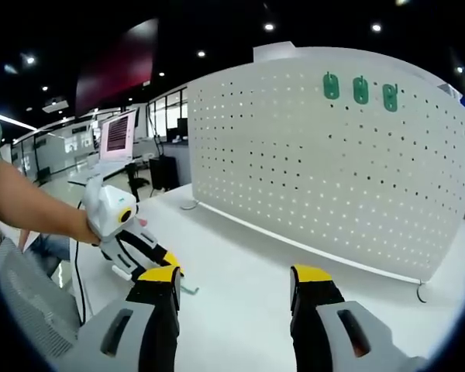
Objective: Insert the hook assembly into the mounting plate slot until the hook locks in place.
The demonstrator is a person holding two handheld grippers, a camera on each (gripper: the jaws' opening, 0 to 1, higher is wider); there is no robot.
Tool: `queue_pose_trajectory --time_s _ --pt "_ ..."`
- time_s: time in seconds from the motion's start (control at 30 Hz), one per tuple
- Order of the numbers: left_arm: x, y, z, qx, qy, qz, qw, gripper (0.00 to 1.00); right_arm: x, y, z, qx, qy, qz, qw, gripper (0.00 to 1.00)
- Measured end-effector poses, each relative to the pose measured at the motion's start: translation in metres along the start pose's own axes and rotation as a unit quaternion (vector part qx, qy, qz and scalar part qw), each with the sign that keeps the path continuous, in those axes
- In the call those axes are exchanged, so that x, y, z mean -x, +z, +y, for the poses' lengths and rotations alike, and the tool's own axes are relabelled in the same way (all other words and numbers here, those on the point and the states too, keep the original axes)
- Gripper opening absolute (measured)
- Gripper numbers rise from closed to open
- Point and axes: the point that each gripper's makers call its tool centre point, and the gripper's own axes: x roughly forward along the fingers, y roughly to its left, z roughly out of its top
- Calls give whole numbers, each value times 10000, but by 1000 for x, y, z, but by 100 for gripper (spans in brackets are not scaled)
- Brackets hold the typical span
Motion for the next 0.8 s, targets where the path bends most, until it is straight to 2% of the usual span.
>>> queue_pose_trajectory --time_s 0.23,0.47,0.8 --pt "2 0 -1 -21 57 -38 10000 31 0 0 1 11 33 5 10000 58" --pt "7 8 -2 -105 132 -163 9997 30 -2 0 4 28 95 18 9999 57" --pt "21 30 -13 -368 149 -392 9984 29 2 3 4 -1 181 -18 9998 55"
